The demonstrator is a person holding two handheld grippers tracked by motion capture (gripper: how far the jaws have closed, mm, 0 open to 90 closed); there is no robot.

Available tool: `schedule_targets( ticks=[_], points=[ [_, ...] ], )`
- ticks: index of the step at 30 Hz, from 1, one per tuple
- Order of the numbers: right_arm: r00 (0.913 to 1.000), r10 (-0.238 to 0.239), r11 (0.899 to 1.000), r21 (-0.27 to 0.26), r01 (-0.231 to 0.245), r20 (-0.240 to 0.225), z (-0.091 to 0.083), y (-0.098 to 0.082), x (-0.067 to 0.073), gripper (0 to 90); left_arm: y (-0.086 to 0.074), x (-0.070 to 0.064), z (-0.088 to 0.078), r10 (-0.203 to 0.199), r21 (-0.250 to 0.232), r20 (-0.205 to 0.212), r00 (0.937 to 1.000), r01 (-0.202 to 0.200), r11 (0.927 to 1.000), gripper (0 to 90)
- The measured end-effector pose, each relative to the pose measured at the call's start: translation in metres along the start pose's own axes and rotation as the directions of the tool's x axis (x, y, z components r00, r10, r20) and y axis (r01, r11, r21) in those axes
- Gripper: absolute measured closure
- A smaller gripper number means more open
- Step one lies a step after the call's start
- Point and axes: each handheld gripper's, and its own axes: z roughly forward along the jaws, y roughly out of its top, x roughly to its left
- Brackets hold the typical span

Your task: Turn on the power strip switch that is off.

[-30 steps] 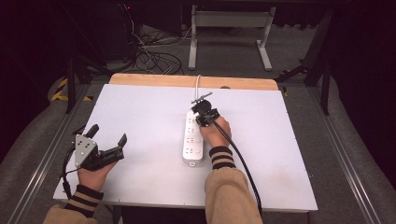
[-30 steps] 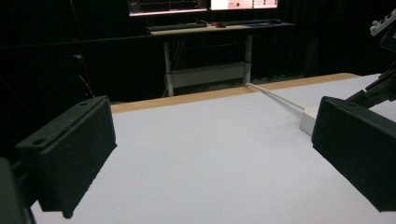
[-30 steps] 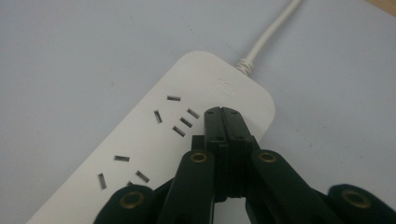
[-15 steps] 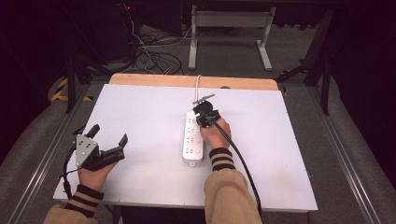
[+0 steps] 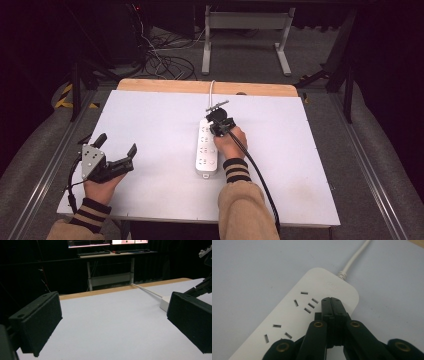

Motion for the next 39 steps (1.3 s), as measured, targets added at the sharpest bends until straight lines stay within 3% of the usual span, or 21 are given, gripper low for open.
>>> schedule_targets(
  ticks=[39],
  points=[
    [0.9997, -0.009, 0.999, 0.040, 0.010, -0.023, -0.0024, 0.0037, -0.0005, 90.0, 0.0001, -0.0003, 0.0002, -0.002, -0.002, 0.001, 1.0000, 0.002, 1.0000, 0.3]
  ],
)
